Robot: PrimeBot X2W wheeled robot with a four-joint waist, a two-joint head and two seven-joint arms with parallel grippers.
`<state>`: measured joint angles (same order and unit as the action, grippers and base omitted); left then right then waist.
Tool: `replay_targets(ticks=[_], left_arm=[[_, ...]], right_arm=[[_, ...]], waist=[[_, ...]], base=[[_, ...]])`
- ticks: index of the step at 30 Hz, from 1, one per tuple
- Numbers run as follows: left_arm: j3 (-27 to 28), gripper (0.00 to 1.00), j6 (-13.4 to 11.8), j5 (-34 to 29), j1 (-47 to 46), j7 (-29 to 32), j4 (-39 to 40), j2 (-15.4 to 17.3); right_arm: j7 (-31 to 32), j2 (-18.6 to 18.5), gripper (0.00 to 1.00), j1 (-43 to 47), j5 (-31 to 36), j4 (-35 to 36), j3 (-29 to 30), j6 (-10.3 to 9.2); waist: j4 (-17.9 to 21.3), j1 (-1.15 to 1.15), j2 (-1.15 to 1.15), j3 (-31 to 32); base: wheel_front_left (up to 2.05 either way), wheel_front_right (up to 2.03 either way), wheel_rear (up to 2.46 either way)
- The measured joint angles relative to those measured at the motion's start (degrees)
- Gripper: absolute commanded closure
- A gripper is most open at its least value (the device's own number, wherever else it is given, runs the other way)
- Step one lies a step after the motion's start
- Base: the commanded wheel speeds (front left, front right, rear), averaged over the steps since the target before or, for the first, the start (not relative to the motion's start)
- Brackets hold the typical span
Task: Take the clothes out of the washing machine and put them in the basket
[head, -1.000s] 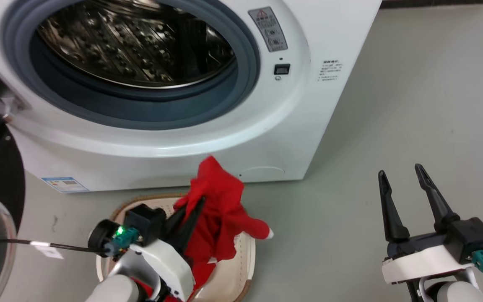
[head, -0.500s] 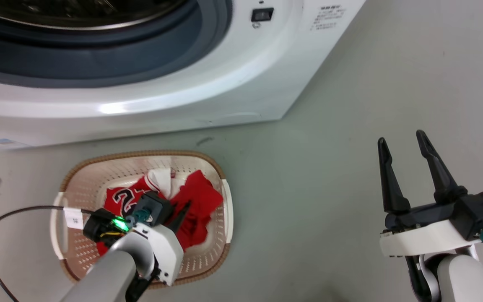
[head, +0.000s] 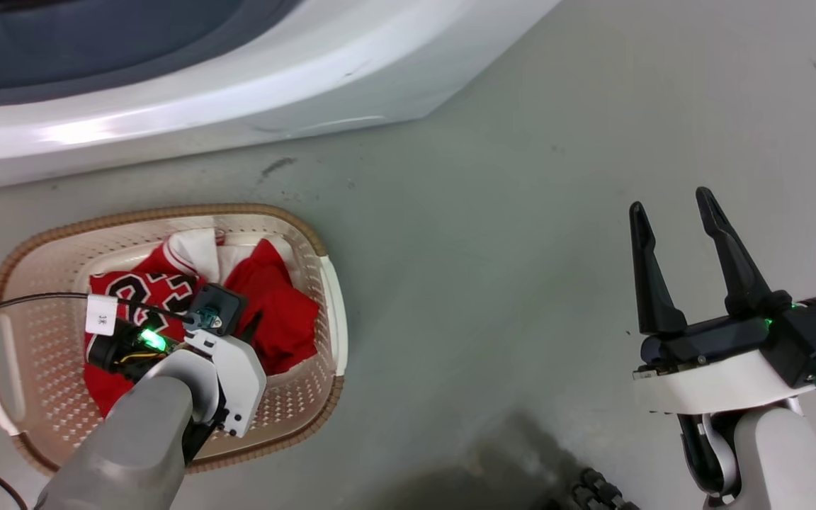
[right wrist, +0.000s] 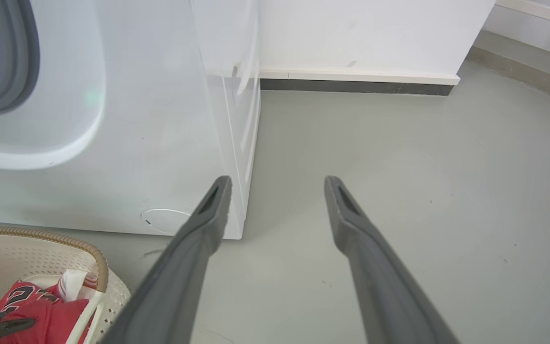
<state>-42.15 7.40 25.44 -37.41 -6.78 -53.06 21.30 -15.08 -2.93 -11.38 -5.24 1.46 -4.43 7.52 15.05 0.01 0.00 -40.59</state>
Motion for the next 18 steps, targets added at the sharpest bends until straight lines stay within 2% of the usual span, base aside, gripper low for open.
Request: replay_targets(ticks=[9, 10, 11, 12, 18], left_arm=[[-2.5, 1.0, 0.0, 3.1, -2.9, -2.5, -8.2, -0.8], [-2.4, 0.67, 0.0, 4.1, -3.0, -2.5, -8.8, -1.2], [-2.8, 0.03, 0.0, 4.6, -3.0, -2.7, -9.2, -1.6], [-3.9, 0.0, 0.0, 4.6, -3.1, -4.6, -9.8, -2.3], [-5.2, 0.0, 0.0, 6.2, -2.7, -7.5, -9.4, -4.0]], right_arm=[[0.0, 0.0, 0.0, -0.6, -1.3, 0.1, -1.2, 0.0], [0.0, 0.0, 0.0, -0.8, -1.3, 0.0, -1.2, 0.0], [0.0, 0.0, 0.0, -1.0, -1.3, -0.1, -1.2, 0.0], [0.0, 0.0, 0.0, -1.2, -1.3, -0.3, -1.0, 0.0], [0.0, 0.0, 0.0, -1.1, 0.0, -1.6, 0.3, 0.01]], waist=[[2.0, 0.0, 0.0, -2.9], [2.0, 0.0, 0.0, -2.8], [1.9, 0.0, 0.0, -2.6], [1.5, 0.0, 0.0, -1.8], [0.1, 0.0, 0.0, 2.0]], base=[[0.0, 0.0, 0.0], [0.0, 0.0, 0.0], [0.0, 0.0, 0.0], [0.0, 0.0, 0.0], [0.0, 0.0, 0.0]])
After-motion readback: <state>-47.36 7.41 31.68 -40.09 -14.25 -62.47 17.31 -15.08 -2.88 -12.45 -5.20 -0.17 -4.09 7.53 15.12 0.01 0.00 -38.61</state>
